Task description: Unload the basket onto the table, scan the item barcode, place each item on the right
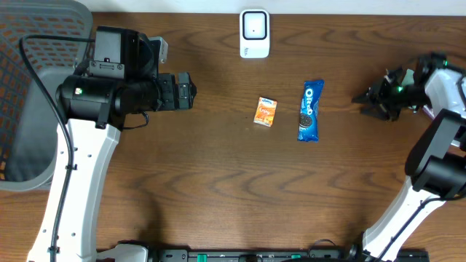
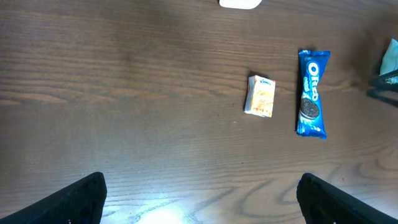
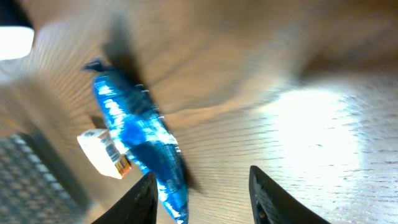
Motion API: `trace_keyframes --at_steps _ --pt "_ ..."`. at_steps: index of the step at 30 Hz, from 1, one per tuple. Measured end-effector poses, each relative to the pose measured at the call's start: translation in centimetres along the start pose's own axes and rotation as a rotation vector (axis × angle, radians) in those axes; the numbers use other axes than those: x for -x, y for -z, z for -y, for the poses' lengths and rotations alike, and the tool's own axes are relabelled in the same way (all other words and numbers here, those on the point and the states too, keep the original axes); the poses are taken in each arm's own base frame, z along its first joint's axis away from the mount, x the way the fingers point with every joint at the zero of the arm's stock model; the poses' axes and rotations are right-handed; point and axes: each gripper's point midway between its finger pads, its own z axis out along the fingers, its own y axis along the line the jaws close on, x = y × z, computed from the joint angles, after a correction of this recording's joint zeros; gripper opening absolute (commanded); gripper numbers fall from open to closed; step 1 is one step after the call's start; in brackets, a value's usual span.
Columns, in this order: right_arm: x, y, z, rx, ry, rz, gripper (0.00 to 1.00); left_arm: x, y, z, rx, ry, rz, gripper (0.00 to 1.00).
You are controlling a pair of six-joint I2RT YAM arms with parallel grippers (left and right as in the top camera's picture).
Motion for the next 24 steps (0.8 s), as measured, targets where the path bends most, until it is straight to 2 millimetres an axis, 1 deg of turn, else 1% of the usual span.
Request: trace_keyframes --at_steps 1,2,3,4,6,7,9,11,13,15,17,18,19,20,21,23,24 --pt "-0.3 0.4 -1.3 -0.022 0.061 -0.003 0.38 0.0 0.0 0.0 0.0 0.0 0.0 0.98" --pt "-0.8 0.1 -3.0 -0.034 0.136 -0.011 0.26 0.0 0.0 0.0 0.0 0.0 0.0 0.98" --pt "-1.2 -0.4 -4.0 -0.036 0.173 -0.02 0.24 0.0 0.0 0.0 0.0 0.0 0.0 0.98" --pt "-2.0 -1.6 -5.5 -0.043 0.24 -0.041 0.23 0.0 0.0 0.0 0.0 0.0 0.0 0.98" --pt "-3.0 -3.1 -7.4 -0.047 0.305 -0.062 0.16 0.0 0.0 0.0 0.0 0.0 0.0 0.98" --pt "-3.3 -4.1 -8.7 -0.048 0.352 -0.058 0.15 0.0 0.0 0.0 0.0 0.0 0.0 0.98" --pt "-4.1 -5.7 -10.5 -0.064 0.407 -0.062 0.09 0.0 0.0 0.0 0.0 0.0 0.0 0.98" --pt "-5.0 -7.1 -11.7 -0.103 0.435 -0.064 0.08 0.0 0.0 0.0 0.0 0.0 0.0 0.98" --pt "-5.6 -7.8 -12.0 -0.148 0.441 -0.062 0.06 0.0 0.0 0.0 0.0 0.0 0.0 0.98" --pt "-5.6 -8.3 -11.5 -0.222 0.429 -0.043 0.05 0.0 0.0 0.0 0.0 0.0 0.0 0.98" --pt "-5.4 -8.6 -10.2 -0.29 0.396 -0.026 0.07 0.0 0.0 0.0 0.0 -0.001 0.001 0.98" --pt "-5.3 -8.9 -9.3 -0.32 0.382 -0.019 0.09 0.0 0.0 0.0 0.0 0.0 0.0 0.98" --pt "-5.2 -9.4 -8.0 -0.357 0.366 -0.009 0.13 0.0 0.0 0.0 0.0 0.0 0.0 0.98" --pt "-5.2 -9.8 -7.2 -0.376 0.362 -0.005 0.13 0.0 0.0 0.0 0.0 0.0 0.0 0.98" --pt "-5.2 -10.3 -6.4 -0.389 0.358 -0.001 0.11 0.0 0.0 0.0 0.0 0.0 0.0 0.98" --pt "-5.1 -11.0 -5.4 -0.395 0.355 0.011 0.01 0.0 0.0 0.0 0.0 0.0 0.0 0.98" --pt "-5.1 -10.9 -5.3 -0.398 0.349 0.021 0.02 0.0 0.0 0.0 0.0 0.0 0.0 0.98"
